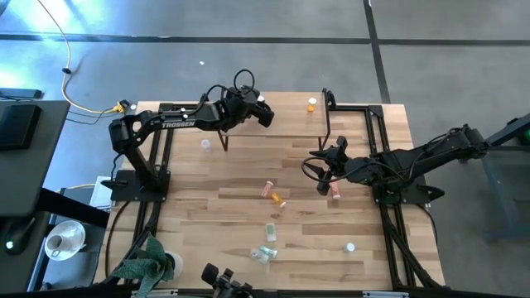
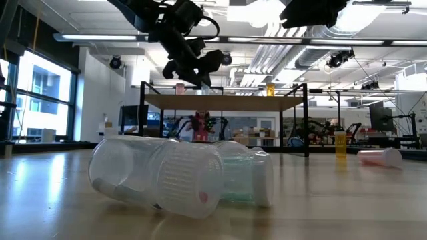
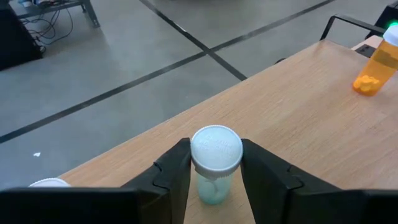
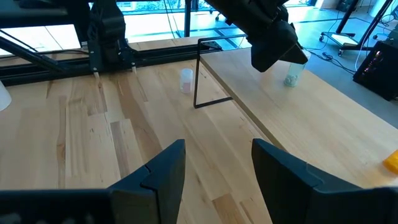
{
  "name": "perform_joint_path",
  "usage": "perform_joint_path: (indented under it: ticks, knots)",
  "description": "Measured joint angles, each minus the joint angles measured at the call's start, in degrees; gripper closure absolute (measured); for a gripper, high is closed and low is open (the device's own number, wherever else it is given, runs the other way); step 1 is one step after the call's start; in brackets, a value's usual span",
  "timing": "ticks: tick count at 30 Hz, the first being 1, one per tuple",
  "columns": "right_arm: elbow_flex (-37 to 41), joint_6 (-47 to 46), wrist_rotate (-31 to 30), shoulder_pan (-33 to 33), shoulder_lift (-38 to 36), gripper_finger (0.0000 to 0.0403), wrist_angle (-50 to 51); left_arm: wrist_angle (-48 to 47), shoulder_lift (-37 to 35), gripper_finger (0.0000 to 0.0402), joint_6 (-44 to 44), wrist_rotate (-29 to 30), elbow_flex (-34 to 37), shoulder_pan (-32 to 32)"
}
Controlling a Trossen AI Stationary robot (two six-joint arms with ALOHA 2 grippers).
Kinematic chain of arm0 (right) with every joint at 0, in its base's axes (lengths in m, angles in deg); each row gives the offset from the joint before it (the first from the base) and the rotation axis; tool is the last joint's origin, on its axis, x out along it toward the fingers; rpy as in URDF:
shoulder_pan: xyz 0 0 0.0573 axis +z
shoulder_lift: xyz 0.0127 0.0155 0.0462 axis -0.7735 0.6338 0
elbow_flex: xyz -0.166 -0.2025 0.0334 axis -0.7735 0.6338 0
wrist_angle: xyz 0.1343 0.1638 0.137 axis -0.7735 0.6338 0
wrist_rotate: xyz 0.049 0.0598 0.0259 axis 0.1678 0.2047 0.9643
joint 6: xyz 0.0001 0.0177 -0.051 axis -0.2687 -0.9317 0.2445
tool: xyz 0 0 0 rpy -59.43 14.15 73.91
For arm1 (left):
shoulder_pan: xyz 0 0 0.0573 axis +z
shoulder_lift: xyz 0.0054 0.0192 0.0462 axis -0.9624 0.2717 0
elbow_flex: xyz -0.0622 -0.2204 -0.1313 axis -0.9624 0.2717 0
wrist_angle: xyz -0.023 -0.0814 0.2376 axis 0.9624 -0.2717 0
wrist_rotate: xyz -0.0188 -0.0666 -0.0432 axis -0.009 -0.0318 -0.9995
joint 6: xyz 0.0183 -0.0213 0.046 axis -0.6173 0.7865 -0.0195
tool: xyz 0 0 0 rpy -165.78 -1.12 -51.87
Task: Pick and place medicine bottles onto shelf by color
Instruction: Put the top green pill bottle on the shelf, then put the middle transparent pill bottle on the shelf
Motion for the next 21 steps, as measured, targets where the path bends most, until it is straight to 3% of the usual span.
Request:
perform_joint_path:
  ticks: [21]
  knots:
    - [0.0,0.2,0.0,0.0,0.0,0.0226,0.2,1.0,-0.3,0.0197,-1.1,-1.0,-2.4,0.0]
